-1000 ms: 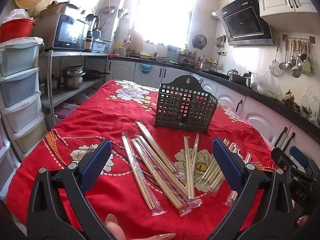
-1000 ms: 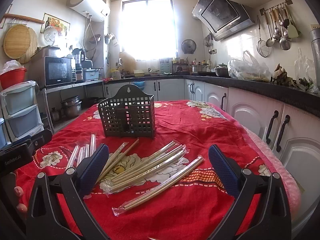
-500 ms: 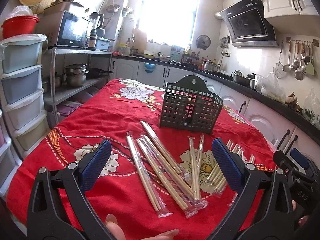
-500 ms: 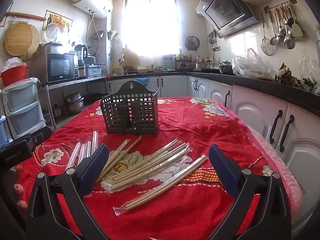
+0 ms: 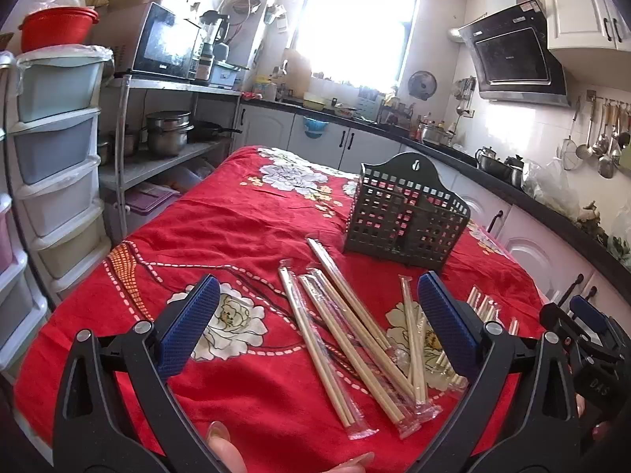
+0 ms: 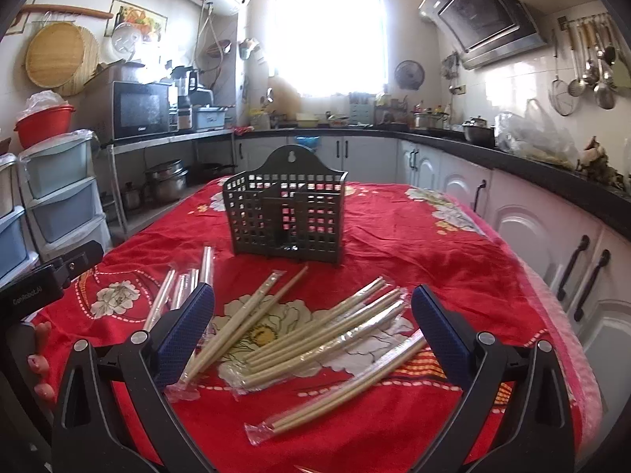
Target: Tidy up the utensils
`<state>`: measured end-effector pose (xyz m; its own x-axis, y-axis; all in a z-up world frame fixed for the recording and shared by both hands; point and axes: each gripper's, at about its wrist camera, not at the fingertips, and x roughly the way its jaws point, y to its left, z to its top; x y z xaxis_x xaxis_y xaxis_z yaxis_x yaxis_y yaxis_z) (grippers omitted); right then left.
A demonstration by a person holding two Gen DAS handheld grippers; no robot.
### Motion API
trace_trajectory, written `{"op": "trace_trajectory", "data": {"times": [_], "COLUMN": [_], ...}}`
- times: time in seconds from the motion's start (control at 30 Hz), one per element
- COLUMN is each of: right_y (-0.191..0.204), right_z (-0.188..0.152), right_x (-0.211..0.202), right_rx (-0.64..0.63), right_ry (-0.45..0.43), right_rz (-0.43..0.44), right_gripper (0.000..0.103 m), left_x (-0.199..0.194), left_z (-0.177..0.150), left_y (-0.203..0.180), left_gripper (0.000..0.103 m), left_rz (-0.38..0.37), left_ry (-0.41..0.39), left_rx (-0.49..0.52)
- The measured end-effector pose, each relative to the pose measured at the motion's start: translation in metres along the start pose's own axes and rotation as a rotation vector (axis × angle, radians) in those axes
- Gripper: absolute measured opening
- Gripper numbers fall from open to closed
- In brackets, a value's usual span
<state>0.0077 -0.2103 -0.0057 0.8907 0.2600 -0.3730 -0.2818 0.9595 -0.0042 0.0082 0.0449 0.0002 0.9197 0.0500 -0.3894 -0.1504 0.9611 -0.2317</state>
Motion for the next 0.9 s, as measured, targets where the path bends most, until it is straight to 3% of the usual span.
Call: {"op": "trace_trajectory", "data": {"times": [0.6,0.9], "right_y": [0.012,0.010], "right_z": [0.035,0.055], "right_x": [0.049,0.077], "right_rx": [-0.018,-0.014], "right_ry": [0.090,0.125], "right_rz": [0.080,0.064], "right_gripper": [0.097,0.097], "left_x": [0.035,0.066], "left_z": [0.039,0.060], "left_y": [0.024,0.012], "left_gripper": [0.093,0.093], "left_rz": [-0.069,-0.044], "left_ry": [0.069,0.126], "left_rx": [-0.070,-0.023]}}
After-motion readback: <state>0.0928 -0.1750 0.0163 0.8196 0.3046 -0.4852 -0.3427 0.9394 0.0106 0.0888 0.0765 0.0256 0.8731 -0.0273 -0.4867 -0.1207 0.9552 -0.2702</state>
